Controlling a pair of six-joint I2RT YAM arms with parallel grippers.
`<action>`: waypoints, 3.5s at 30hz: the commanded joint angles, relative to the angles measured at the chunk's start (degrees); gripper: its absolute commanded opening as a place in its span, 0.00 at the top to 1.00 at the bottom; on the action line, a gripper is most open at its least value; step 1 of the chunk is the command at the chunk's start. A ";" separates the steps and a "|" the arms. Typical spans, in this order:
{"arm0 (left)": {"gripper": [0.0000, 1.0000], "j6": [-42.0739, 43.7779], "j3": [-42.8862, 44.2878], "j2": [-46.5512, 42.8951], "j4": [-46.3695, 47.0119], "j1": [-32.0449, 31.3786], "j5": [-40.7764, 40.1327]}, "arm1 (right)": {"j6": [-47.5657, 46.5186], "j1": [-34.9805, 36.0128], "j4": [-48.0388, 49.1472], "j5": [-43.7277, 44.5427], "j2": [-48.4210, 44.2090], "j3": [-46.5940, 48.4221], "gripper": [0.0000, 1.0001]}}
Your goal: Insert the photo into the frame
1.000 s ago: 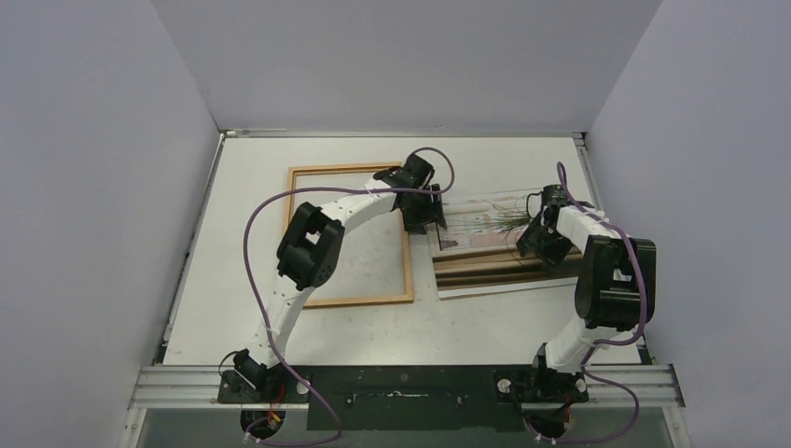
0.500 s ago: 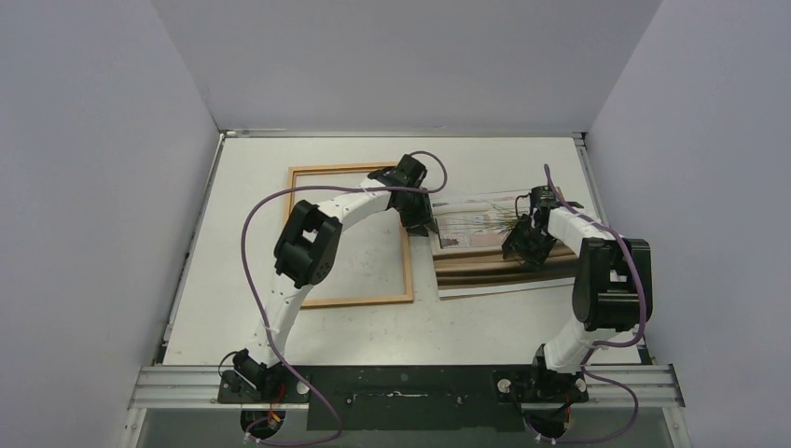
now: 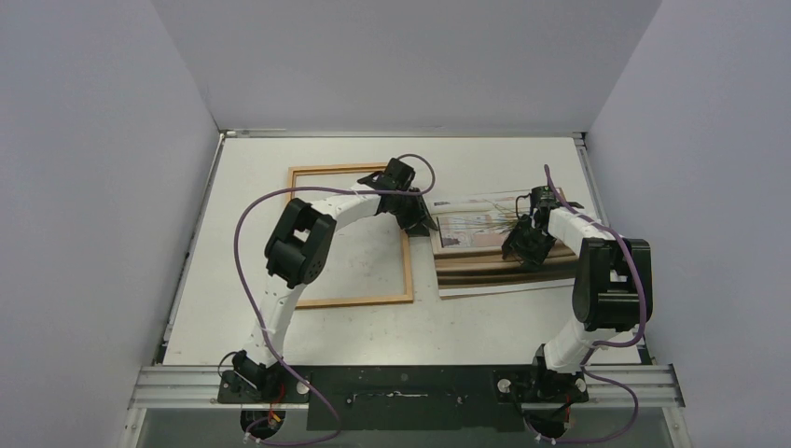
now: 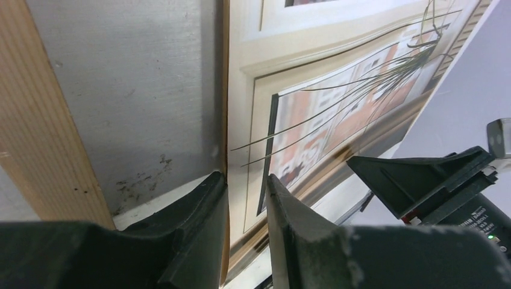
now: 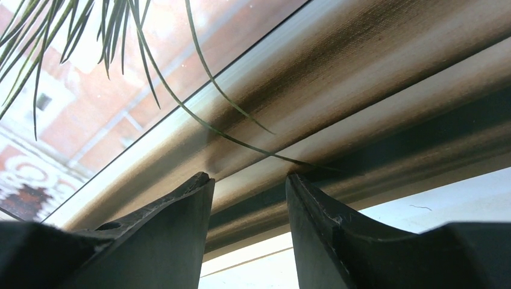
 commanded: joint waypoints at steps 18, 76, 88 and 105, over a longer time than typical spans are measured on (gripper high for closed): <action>0.73 -6.00 -4.94 -7.01 14.12 -0.37 7.47 | 1.56 2.37 2.33 -0.53 3.42 -3.01 0.53; 1.00 61.93 33.02 -25.62 -39.38 11.40 16.44 | -11.83 8.24 26.37 4.00 -30.11 13.71 0.36; 1.00 78.42 28.57 -33.15 -47.08 11.32 15.53 | -25.65 17.31 43.11 -1.83 -35.05 5.32 0.34; 1.00 51.65 28.50 -35.23 -36.13 11.56 -5.11 | -37.51 34.02 39.98 1.95 -33.96 4.35 0.19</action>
